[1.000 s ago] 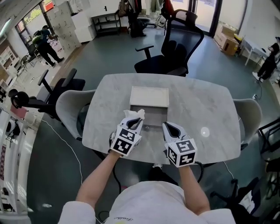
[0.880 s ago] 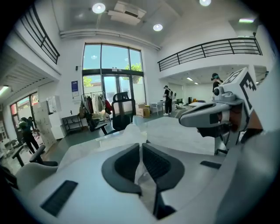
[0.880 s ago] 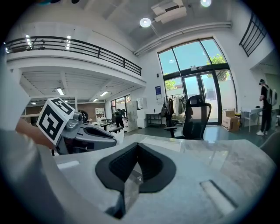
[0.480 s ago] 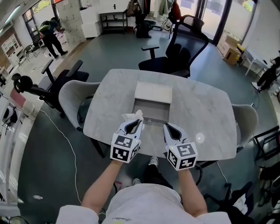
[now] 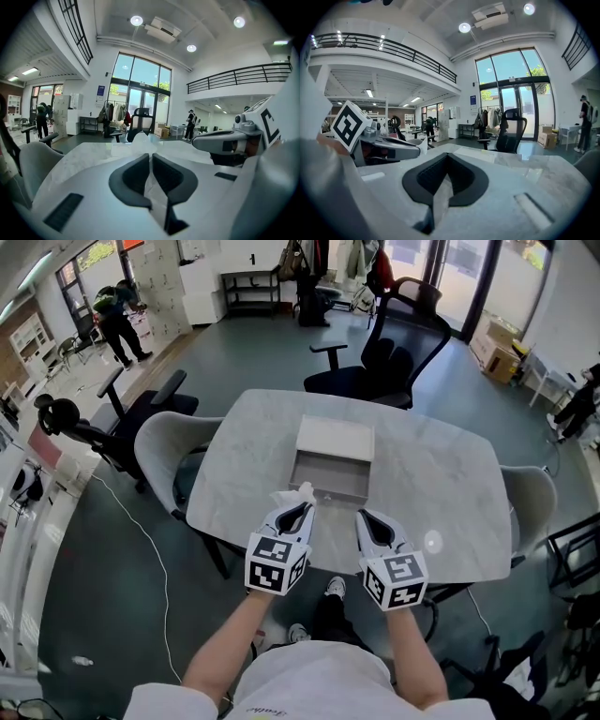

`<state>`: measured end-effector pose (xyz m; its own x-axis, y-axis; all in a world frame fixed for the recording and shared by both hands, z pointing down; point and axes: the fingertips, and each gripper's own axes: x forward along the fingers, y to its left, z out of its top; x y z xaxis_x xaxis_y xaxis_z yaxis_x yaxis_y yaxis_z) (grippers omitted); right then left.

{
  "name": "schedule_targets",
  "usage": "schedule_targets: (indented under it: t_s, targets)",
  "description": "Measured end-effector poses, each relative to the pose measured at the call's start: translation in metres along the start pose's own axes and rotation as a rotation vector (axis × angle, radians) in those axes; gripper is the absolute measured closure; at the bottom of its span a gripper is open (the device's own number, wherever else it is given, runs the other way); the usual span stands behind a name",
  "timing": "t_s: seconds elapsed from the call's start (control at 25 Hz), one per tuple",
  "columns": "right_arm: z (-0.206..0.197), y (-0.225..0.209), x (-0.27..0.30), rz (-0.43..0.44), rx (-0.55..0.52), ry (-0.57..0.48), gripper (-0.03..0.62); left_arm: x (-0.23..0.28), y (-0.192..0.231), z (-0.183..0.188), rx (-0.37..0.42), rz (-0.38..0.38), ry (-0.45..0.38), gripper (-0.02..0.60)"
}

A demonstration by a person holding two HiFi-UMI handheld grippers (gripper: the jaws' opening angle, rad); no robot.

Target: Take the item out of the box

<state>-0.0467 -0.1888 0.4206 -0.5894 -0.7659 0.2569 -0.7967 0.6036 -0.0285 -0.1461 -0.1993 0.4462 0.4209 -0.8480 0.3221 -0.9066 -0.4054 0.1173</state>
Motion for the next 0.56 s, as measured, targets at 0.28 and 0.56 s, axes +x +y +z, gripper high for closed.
schedule_targets:
  t_s: [0.28,0.56]
  targets:
    - [-0.001,0.0015,-0.0006,-0.004,-0.004,0.003,0.592,0.0022,0.0006,-0.0024,-0.001,-0.006,0.01,0.557]
    - [-0.0009,-0.0024,-0.0005,-0.007,-0.003,0.005,0.592,0.0059,-0.0014,0.0015,-0.001,-0.011,0.008,0.557]
